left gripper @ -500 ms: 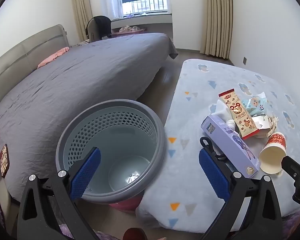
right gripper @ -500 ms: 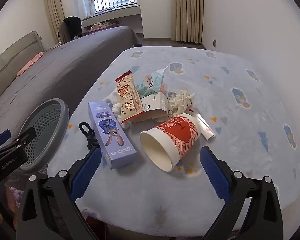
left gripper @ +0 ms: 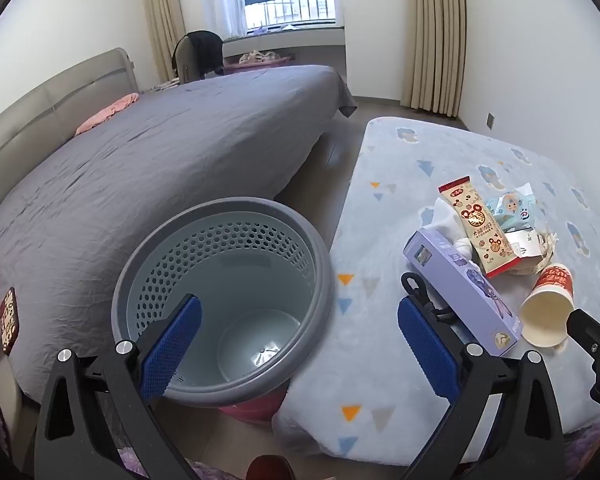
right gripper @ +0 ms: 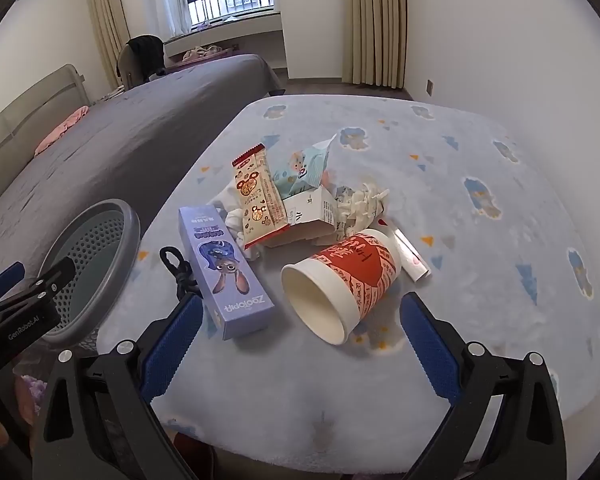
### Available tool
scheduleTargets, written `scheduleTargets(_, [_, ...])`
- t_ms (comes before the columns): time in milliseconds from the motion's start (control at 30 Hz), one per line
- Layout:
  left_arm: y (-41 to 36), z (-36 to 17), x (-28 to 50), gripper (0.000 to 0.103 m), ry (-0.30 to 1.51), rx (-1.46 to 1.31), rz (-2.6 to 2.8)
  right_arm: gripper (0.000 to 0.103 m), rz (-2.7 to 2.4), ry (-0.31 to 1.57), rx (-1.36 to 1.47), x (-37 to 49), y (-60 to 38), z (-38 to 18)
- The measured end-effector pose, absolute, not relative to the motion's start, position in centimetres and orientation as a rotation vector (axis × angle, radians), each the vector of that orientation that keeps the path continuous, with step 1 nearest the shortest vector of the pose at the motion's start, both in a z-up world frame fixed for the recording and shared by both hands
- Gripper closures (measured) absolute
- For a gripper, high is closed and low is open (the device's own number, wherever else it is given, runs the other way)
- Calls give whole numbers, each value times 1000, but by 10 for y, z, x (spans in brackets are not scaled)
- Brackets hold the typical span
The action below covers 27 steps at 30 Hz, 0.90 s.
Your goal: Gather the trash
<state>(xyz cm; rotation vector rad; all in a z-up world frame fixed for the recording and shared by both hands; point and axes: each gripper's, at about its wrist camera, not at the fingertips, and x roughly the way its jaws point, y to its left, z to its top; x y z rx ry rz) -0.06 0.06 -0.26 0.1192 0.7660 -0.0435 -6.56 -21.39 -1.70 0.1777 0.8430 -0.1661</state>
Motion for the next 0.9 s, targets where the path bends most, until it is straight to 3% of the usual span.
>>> scheduleTargets(900, [1,-4,-1,6,769,127,-42,9,-162,833,186,-63,-214,-16])
